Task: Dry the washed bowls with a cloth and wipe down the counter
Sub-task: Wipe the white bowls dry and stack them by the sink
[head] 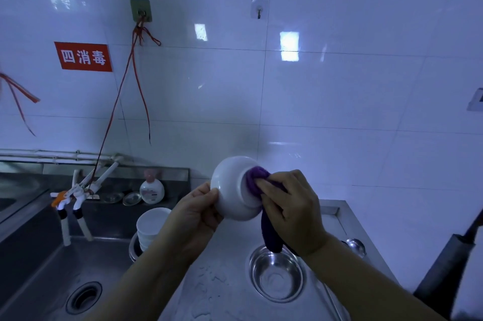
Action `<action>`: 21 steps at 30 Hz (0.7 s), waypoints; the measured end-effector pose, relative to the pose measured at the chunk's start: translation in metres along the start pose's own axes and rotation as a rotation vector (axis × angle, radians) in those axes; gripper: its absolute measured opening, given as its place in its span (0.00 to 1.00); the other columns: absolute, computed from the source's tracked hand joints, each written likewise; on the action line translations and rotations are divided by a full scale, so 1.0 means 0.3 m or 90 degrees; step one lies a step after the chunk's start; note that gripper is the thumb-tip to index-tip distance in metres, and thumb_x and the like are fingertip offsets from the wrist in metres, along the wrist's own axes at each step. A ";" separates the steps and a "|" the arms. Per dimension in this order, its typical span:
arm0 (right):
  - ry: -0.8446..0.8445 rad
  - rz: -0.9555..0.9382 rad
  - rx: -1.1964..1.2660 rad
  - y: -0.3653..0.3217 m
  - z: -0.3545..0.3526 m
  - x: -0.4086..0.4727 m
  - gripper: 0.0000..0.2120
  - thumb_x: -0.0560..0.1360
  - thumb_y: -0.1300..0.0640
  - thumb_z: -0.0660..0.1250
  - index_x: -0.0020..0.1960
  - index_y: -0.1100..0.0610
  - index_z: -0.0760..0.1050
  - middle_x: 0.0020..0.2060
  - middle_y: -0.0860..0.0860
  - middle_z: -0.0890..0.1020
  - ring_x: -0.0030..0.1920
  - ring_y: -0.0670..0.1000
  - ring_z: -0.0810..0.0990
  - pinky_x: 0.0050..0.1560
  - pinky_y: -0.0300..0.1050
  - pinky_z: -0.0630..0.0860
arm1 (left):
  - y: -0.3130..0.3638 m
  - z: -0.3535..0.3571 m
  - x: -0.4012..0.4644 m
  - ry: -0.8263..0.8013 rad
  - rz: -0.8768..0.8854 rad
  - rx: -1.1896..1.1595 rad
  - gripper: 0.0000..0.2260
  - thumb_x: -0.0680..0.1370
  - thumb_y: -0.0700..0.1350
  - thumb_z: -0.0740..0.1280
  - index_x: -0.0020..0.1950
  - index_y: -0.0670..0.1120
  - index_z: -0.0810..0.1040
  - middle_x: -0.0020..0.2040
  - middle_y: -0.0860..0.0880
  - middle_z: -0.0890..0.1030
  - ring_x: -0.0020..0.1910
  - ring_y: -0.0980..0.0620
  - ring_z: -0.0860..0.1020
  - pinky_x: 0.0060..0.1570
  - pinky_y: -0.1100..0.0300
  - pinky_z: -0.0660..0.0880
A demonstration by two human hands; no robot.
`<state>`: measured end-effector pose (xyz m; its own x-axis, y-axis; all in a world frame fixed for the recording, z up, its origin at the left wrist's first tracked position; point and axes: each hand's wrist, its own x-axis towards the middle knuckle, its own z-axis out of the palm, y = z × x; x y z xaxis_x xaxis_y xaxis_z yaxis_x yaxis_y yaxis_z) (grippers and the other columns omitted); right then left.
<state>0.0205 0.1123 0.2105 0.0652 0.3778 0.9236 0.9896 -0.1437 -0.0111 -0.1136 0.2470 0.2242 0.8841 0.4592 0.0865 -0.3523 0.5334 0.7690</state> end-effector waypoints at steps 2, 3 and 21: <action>0.008 0.022 0.000 -0.003 0.001 0.016 0.11 0.76 0.58 0.64 0.53 0.62 0.81 0.44 0.56 0.81 0.44 0.54 0.77 0.40 0.46 0.78 | 0.002 0.002 0.000 0.003 -0.003 0.010 0.15 0.71 0.38 0.60 0.55 0.36 0.77 0.46 0.41 0.83 0.43 0.48 0.82 0.42 0.60 0.80; 0.012 0.030 0.007 -0.007 0.001 0.022 0.11 0.76 0.58 0.64 0.53 0.62 0.81 0.44 0.56 0.81 0.44 0.53 0.77 0.41 0.45 0.77 | 0.003 0.000 0.000 0.011 0.002 0.013 0.15 0.71 0.38 0.60 0.55 0.36 0.77 0.46 0.41 0.83 0.44 0.47 0.81 0.43 0.59 0.79; 0.021 0.393 0.251 -0.026 0.043 0.080 0.15 0.79 0.51 0.56 0.58 0.52 0.78 0.47 0.44 0.79 0.51 0.48 0.75 0.52 0.32 0.70 | 0.009 0.063 -0.033 0.004 0.011 0.059 0.15 0.71 0.39 0.60 0.55 0.37 0.77 0.50 0.39 0.83 0.49 0.46 0.80 0.56 0.52 0.72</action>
<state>0.0158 0.1342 0.2279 0.6279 0.3053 0.7159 0.7473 0.0204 -0.6642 -0.1177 0.2305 0.2374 0.8759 0.4727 0.0969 -0.3376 0.4571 0.8229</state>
